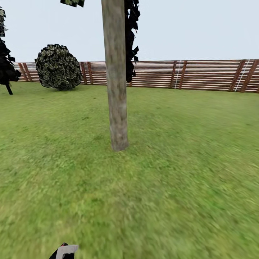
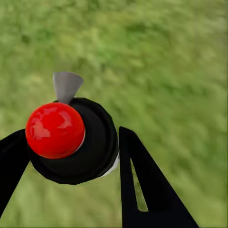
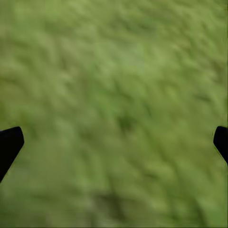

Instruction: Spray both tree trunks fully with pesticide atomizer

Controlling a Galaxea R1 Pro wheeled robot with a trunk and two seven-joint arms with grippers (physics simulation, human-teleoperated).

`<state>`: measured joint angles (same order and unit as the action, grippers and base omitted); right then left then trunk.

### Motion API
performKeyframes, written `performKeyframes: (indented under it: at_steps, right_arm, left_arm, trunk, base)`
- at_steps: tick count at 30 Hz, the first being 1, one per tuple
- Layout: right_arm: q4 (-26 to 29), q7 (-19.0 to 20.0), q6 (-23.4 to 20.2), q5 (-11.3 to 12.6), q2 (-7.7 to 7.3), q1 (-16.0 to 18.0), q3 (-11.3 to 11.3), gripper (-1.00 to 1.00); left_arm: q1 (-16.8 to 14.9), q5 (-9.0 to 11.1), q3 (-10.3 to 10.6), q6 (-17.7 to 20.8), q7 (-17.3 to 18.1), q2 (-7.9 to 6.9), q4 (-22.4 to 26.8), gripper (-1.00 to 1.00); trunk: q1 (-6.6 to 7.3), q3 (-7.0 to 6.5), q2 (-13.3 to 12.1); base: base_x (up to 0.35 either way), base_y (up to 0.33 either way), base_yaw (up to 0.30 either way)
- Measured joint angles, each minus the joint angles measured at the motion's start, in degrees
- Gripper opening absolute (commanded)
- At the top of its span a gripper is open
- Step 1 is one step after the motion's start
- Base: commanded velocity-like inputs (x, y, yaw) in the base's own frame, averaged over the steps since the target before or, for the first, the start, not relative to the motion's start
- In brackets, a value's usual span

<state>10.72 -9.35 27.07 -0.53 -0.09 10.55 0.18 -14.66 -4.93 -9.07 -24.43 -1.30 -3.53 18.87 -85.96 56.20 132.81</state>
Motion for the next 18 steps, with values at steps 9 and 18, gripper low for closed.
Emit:
performKeyframes:
  at_steps: [9, 18]
  right_arm:
    - [8.75, -0.06, 0.27, 0.36, 1.14, 0.10, -0.09, 1.00]
    - [16.46, 0.03, 0.89, -0.04, 0.42, 0.07, -0.06, 1.00]
  left_arm:
    - [0.07, 0.06, 0.18, 0.00, 0.12, 0.18, -0.45, -1.00]
    - [0.07, 0.09, 0.16, 0.00, 0.39, 0.19, -0.68, -1.00]
  trunk:
    - [0.00, 0.00, 0.00]
    - [0.00, 0.00, 0.00]
  base:
    - [0.339, 0.000, 0.000]
    - [0.339, 0.000, 0.000]
